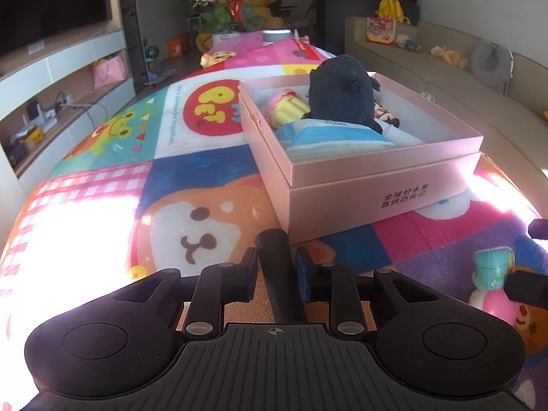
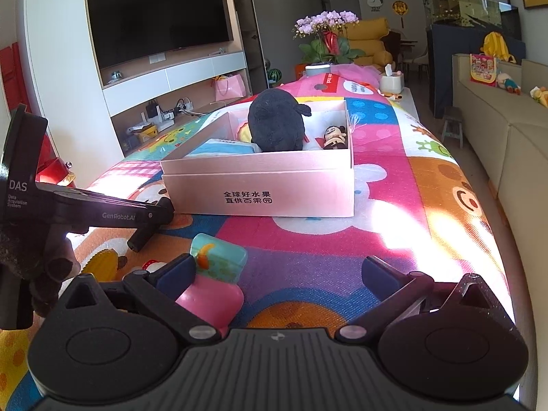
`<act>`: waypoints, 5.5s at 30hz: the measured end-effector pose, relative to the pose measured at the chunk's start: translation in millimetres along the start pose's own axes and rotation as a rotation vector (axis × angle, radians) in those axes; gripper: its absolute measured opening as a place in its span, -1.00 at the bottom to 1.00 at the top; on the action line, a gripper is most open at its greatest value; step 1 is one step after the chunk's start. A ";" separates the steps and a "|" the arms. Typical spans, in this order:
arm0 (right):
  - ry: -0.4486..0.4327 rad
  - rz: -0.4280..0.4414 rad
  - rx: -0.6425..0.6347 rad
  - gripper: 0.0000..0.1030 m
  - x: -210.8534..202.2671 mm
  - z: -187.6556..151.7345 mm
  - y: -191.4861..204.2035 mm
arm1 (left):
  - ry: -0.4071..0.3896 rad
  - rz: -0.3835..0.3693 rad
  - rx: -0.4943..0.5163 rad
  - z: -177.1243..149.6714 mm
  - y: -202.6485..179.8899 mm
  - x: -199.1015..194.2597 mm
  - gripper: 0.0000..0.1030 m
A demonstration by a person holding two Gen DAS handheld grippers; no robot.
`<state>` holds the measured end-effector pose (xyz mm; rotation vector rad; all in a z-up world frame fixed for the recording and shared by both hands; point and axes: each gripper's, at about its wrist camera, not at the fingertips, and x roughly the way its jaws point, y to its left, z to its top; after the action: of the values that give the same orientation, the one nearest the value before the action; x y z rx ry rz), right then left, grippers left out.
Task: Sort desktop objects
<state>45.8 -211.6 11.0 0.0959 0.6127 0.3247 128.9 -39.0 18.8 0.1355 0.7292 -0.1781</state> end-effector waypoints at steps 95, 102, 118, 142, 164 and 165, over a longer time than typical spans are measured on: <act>0.144 -0.237 -0.159 1.00 2.4 -12.6 6.6 | 0.037 -0.196 -0.271 -35.1 -50.2 -45.8 0.26; 0.144 -0.237 -0.160 1.00 2.4 -12.8 6.4 | 0.002 -0.064 -0.071 -41.2 -55.2 -45.3 0.23; 0.094 -0.009 -0.113 0.99 12.1 26.6 29.9 | -0.036 -0.044 -0.027 -61.1 -35.2 -60.7 0.38; 0.262 -0.014 -0.081 -0.05 -42.4 20.1 13.2 | -0.125 -0.055 0.155 -48.2 -84.2 -99.1 -0.03; -0.129 -0.044 0.064 0.58 4.6 184.8 -22.6 | -0.302 0.033 -0.111 41.3 1.8 -70.8 0.99; -0.119 -0.030 0.078 0.61 7.9 181.5 -23.7 | -0.276 0.037 -0.114 34.3 7.3 -72.1 1.00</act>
<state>163.3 -230.1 150.3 0.1798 0.5088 0.2643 100.0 -30.0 93.0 0.0143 0.4597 -0.1169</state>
